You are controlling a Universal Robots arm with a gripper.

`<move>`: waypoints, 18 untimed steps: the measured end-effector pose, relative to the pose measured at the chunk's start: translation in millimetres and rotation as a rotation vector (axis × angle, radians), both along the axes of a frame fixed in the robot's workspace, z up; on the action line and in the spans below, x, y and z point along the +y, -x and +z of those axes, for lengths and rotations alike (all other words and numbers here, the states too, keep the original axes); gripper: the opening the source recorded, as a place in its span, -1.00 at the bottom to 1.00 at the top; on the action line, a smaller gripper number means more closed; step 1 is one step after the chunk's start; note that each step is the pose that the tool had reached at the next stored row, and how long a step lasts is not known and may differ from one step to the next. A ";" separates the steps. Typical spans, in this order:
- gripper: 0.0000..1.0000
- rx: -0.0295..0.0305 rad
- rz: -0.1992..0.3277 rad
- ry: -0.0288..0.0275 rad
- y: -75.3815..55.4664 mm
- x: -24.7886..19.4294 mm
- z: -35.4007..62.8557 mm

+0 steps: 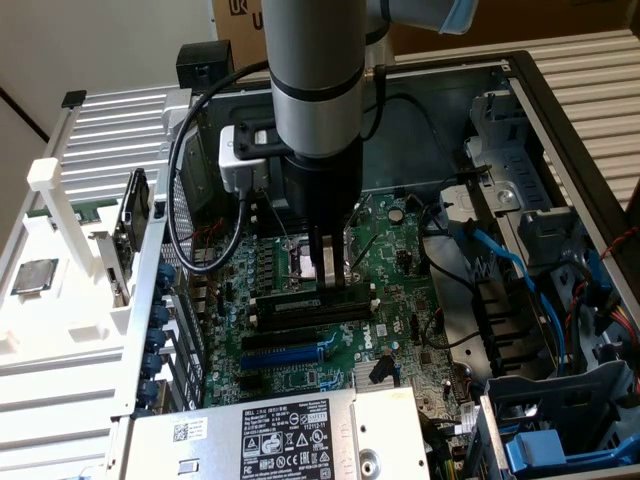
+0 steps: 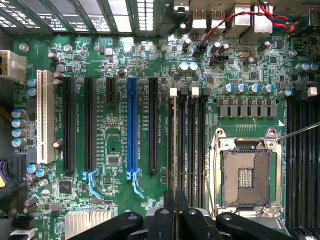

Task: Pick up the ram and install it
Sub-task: 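Insert the ram into the slot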

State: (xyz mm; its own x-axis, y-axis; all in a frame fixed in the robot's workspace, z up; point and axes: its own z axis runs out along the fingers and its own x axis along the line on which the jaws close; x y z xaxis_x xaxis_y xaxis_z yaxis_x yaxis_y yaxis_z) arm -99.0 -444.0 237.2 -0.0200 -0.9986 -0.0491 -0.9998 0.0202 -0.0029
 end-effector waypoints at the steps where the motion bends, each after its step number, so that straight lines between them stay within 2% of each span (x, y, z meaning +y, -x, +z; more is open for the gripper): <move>1: -0.74 0.0001 0.000 0.0001 0.0 0.0 -0.1; 10: -0.74 0.0000 -0.005 0.0000 0.1 0.0 -0.7; 11: -0.74 0.0026 -0.006 -0.0001 0.1 0.0 -0.7; 13: -0.74 0.0042 -0.006 -0.0002 0.1 0.0 -0.8; 18: -0.74 0.0045 -0.006 -0.0001 -0.3 0.0 -1.5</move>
State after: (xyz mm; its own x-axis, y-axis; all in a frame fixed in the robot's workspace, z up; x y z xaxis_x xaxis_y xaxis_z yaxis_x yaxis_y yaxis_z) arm -98.7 -444.0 235.6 -0.0258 -0.9985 -0.0491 -0.9997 0.0258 0.0016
